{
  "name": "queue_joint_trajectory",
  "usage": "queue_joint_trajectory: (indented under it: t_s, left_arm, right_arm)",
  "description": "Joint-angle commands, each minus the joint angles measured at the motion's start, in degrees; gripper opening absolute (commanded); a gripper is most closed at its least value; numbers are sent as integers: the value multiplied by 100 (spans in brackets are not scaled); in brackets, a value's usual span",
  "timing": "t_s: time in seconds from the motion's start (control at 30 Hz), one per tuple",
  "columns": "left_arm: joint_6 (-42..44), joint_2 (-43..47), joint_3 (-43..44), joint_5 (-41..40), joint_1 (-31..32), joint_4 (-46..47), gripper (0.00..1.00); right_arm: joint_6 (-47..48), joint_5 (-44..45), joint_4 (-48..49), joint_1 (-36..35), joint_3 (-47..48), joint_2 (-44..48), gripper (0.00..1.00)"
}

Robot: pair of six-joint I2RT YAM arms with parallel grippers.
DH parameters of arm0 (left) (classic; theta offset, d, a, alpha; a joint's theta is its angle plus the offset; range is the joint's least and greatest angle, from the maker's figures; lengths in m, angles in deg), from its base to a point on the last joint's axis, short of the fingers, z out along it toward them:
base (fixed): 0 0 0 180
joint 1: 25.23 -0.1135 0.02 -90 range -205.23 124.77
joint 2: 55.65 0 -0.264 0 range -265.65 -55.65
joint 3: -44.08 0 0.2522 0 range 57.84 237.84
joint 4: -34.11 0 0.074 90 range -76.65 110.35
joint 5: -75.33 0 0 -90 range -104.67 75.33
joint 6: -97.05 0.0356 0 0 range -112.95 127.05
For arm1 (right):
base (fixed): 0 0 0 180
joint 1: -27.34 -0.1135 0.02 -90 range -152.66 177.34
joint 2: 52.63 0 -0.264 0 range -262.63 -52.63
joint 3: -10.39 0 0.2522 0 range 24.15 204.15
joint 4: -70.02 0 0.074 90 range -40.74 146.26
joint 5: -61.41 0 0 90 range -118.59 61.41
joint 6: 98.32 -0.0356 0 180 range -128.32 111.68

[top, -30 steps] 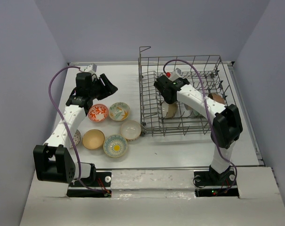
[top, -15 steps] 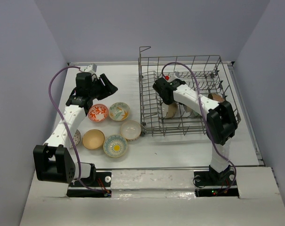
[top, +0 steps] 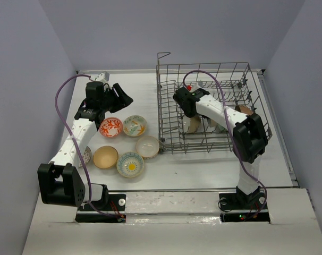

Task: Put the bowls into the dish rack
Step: Insert the bowl into the dish rack.

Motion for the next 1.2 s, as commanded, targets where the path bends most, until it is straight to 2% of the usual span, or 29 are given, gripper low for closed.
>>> queue_joint_trajectory:
  t_s: [0.0,0.2,0.43,0.6,0.73,0.77,0.97,1.17]
  left_arm:
    - [61,197,-68,90,29,241,64]
    - [52,197,-68,90,29,241,64]
    - [52,197,-59,90,29,241,64]
    - [52,188,-50,90,29,241,64]
    - [43,179,-50,99,29,250,64]
    - [43,179,-50,99,29,241,64]
    - [26,170,-42,99,29,241,64]
    - [26,170,-42,90,38,241,64]
  right_arm:
    - [31,-281,187,-18,357,-73,5]
    - [57,-430,187,-18,427,-135,12]
    - [57,-589,144,-18,515,-206,26]
    - [48,-589,126,-18,524,-223,31]
    - [39,-615,100,-18,550,-223,38]
    - [31,-606,82,-18,550,-232,44]
    - [39,-712,82,-18,603,-267,57]
    - [57,-870,82,-18,664,-302,60]
